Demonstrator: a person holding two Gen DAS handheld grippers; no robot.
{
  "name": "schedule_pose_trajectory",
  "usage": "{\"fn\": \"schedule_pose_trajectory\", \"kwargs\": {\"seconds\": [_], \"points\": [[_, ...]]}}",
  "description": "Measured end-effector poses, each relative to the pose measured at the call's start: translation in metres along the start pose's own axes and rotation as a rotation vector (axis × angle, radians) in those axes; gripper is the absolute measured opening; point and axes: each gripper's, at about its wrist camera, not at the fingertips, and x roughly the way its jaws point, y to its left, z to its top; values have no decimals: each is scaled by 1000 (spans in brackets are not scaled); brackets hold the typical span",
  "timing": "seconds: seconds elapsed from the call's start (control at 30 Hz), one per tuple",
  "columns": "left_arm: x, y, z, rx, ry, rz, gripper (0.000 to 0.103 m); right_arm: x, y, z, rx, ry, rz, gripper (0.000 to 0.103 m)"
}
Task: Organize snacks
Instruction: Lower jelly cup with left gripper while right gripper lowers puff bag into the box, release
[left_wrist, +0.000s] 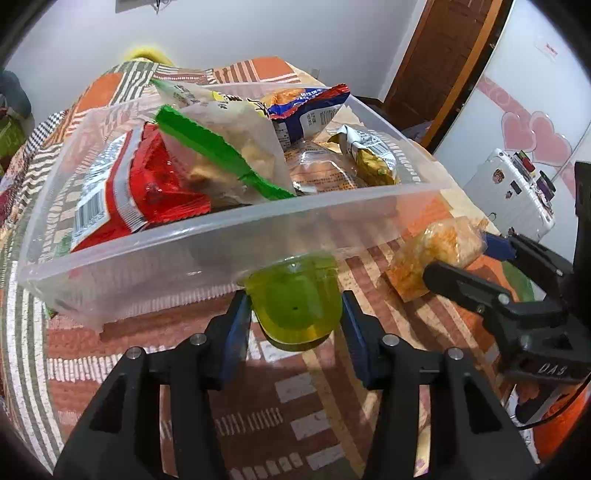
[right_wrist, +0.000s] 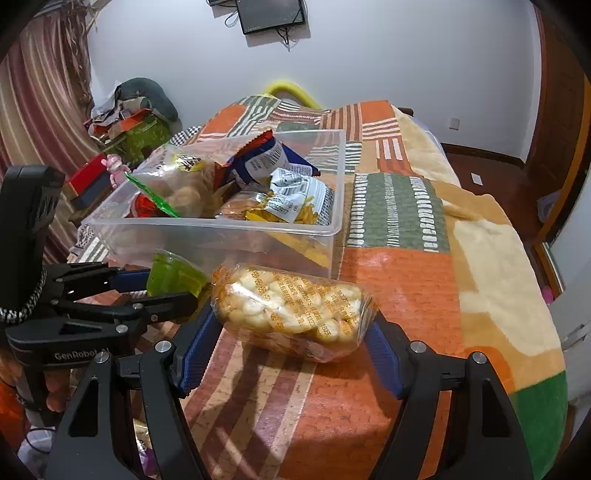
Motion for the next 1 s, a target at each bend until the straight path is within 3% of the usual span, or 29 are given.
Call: {"fn": "schedule_pose_trajectory", "kwargs": {"seconds": [0.47,0.73,1.0], "points": [[-66,19,-14,-27,-133,45,49,-22,19,16,-32,-69,9,71],[-105,24,4,-25,-249,64,49,-28,27,39,-44,-133,16,71],[-105,51,26,-68,-282,106,49,-16,35,57,-50,-158,14,71]]}}
